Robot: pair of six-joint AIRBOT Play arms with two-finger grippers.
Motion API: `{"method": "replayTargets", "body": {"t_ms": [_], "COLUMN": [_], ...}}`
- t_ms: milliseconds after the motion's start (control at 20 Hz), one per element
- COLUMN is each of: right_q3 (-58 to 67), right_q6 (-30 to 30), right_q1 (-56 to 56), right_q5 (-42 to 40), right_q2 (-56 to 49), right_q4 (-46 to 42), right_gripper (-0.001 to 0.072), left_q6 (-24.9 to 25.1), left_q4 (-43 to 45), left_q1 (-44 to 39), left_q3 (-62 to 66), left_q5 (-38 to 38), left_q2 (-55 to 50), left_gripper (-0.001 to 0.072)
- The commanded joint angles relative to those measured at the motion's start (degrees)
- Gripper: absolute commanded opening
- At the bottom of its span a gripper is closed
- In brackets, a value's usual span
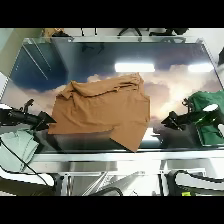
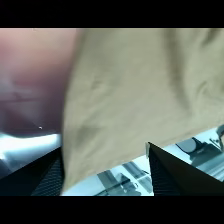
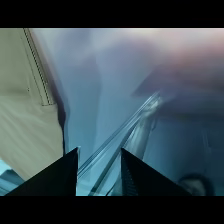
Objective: Fold the shirts.
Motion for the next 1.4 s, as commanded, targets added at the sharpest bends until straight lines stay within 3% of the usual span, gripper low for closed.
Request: {"method": "replayTargets", "body": {"t_ms": [0, 50, 150, 200, 450, 600, 700, 800, 1000, 1200, 1350], "right_q3": [-2.6, -2.6, -2.6, -2.6, -2.6, -2.6, -2.1, 0.0, 11.8, 31.4, 47.0], "right_q6": [-1.2, -1.1, -1.2, -1.2, -1.6, -7.0, -11.0, -13.2, -13.4, -15.6, -17.6], "right_q1": [4.5, 6.2, 9.3, 10.7, 15.0, 15.7, 15.9, 15.9, 15.5, 15.5, 15.5], "right_q5": [-4.7, -5.7, -7.8, -9.2, -16.0, -16.2, -16.1, -14.8, -10.1, -13.2, -15.1], "right_q2": [-0.2, -0.5, -1.3, -1.7, -5.2, -7.9, -9.0, -8.5, 0.7, 13.9, 20.1], "right_q4": [1.7, 1.7, 2.4, 2.5, 5.7, 13.6, 18.2, 19.5, 19.5, 17.7, 15.8], "right_gripper": [0.0310, 0.0380, 0.0399, 0.0400, 0.0400, 0.0397, 0.0264, 0.0037, 0.0025, 0.0025, 0.0024], "left_q6": [1.4, 1.4, 1.4, 1.3, 1.3, 1.3, 1.3, 1.3, 1.4, 1.4, 1.3], "left_q4": [0.5, 0.4, 0.3, 0.4, 0.4, 0.3, -0.1, -1.5, -9.7, -24.9, -32.2], "left_q1": [-3.5, -4.1, -4.3, -4.3, -4.3, -4.3, -4.3, -4.3, -4.3, -4.2, -4.2], "left_q3": [-2.5, -2.1, -0.2, 0.8, 1.8, 1.8, 1.8, 1.8, 4.5, 16.7, 27.6], "left_q5": [4.2, 4.6, 4.3, 3.7, 3.2, 3.8, 3.9, 3.3, 1.7, -3.0, 0.3], "left_q2": [0.0, 0.0, 0.0, 0.0, 0.0, 0.0, 0.0, 0.7, 9.2, 23.7, 35.3], "left_gripper": [0.0565, 0.0417, 0.0040, 0.0014, 0.0014, 0.0014, 0.0014, 0.0013, 0.0013, 0.0013, 0.0013]}}
